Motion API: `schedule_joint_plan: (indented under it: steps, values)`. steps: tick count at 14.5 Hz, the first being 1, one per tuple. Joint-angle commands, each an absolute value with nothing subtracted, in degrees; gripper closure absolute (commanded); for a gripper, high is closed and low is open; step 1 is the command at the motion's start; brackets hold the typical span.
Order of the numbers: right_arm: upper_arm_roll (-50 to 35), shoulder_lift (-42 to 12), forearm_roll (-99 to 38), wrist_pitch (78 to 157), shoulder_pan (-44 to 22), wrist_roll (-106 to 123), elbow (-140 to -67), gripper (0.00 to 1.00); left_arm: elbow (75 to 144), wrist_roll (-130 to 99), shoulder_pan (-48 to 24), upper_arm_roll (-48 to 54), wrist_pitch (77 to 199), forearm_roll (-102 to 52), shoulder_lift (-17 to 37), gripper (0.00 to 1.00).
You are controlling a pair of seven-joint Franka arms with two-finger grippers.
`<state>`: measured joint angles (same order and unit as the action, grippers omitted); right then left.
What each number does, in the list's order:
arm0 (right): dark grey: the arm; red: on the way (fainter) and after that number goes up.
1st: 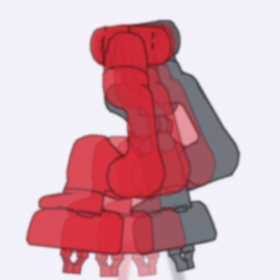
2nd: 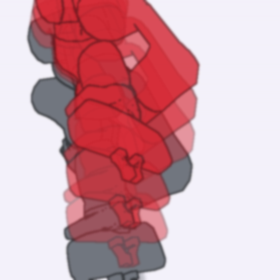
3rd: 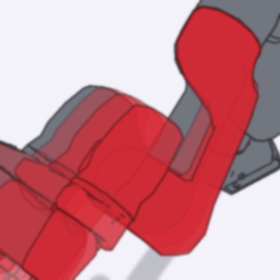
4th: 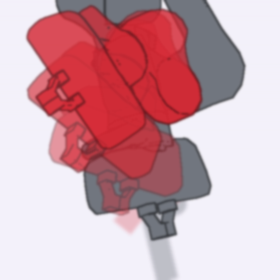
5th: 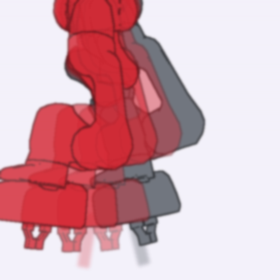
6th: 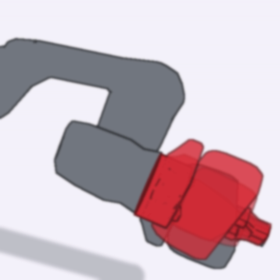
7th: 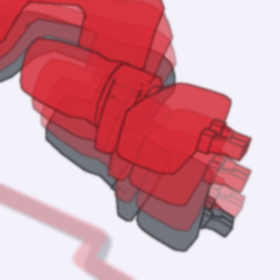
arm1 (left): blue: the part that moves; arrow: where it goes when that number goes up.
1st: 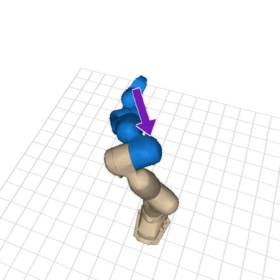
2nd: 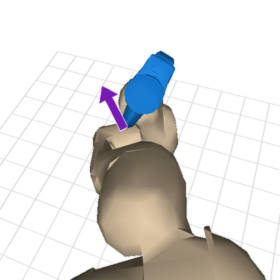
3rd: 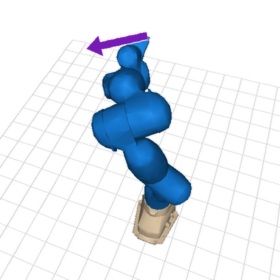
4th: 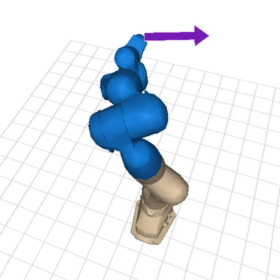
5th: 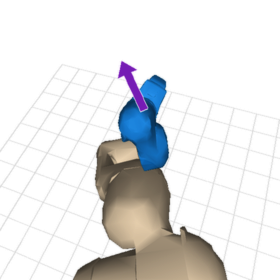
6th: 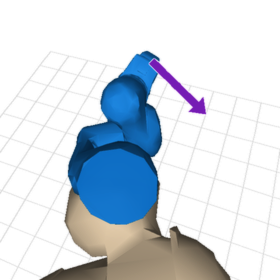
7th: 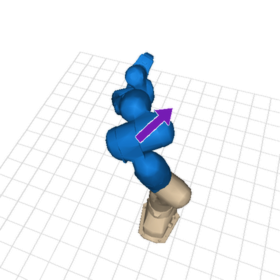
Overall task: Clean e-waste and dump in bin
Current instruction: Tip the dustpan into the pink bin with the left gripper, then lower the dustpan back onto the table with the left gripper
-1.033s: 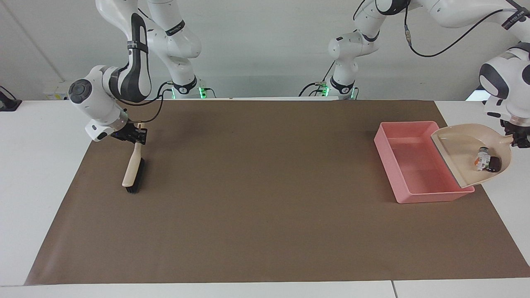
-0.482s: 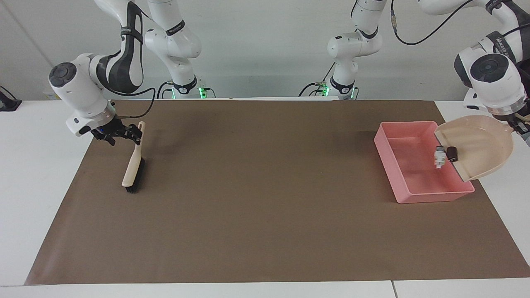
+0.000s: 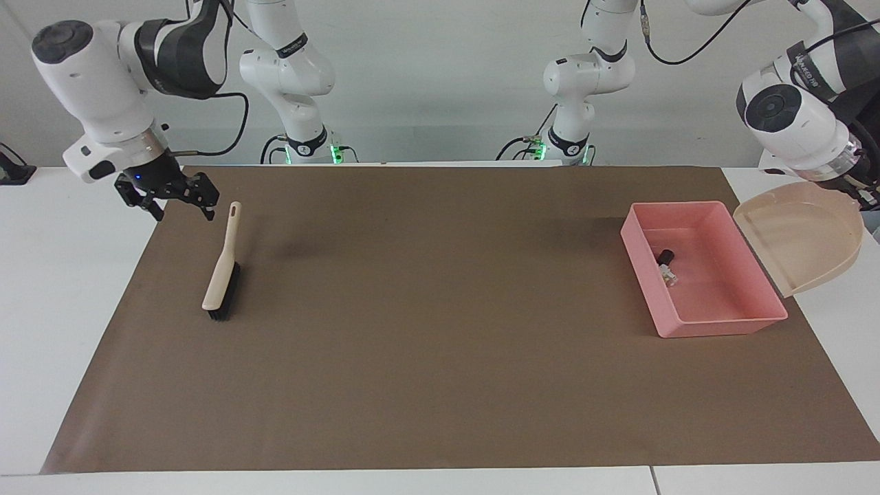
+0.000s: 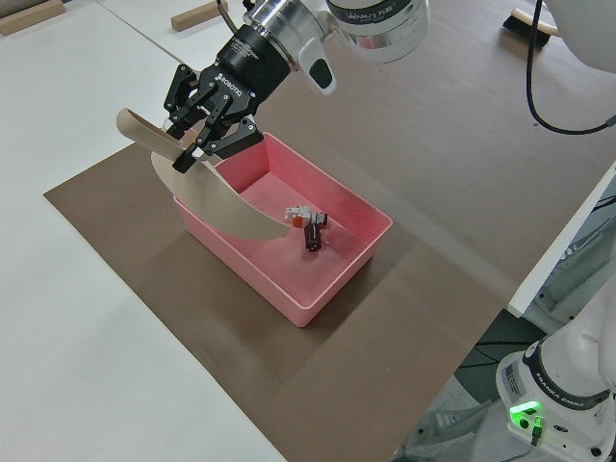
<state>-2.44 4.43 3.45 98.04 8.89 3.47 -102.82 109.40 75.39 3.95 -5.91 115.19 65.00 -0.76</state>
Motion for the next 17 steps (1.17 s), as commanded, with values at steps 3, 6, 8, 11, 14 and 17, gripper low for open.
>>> schedule_joint_plan:
  steps: [3, 6, 8, 11, 14, 17]
  values:
    - [-2.99, -1.84, 5.1, 85.0, 6.06, -3.69, -85.45, 0.0, 110.3, 74.18, 1.67, -5.89, 113.9, 67.5, -3.16, 1.0]
    - [-3.16, -1.32, 5.01, 85.25, 5.98, -3.43, -87.44, 0.0, 109.78, 74.79, 0.89, -5.1, 113.91, 66.02, -2.99, 1.0]
    - [-3.08, 0.26, 4.66, 86.13, 6.59, -3.43, -91.05, 0.0, 108.47, 77.5, -0.7, -4.92, 113.64, 59.02, -2.55, 1.0]
    - [-3.08, 0.35, 4.48, 87.19, 5.89, -3.16, -90.79, 0.0, 106.27, 83.4, -2.98, -5.01, 113.03, 45.92, -2.11, 1.0]
    - [2.6, 0.79, 4.48, 86.22, 0.02, -3.16, -90.79, 0.0, 106.44, 83.58, -7.55, -4.92, 108.73, 37.56, -1.67, 1.0]
    - [4.83, 0.53, 4.48, 86.13, -2.9, -3.16, -90.35, 0.0, 106.7, 83.32, -10.18, -4.92, 106.96, 28.32, 1.66, 1.0]
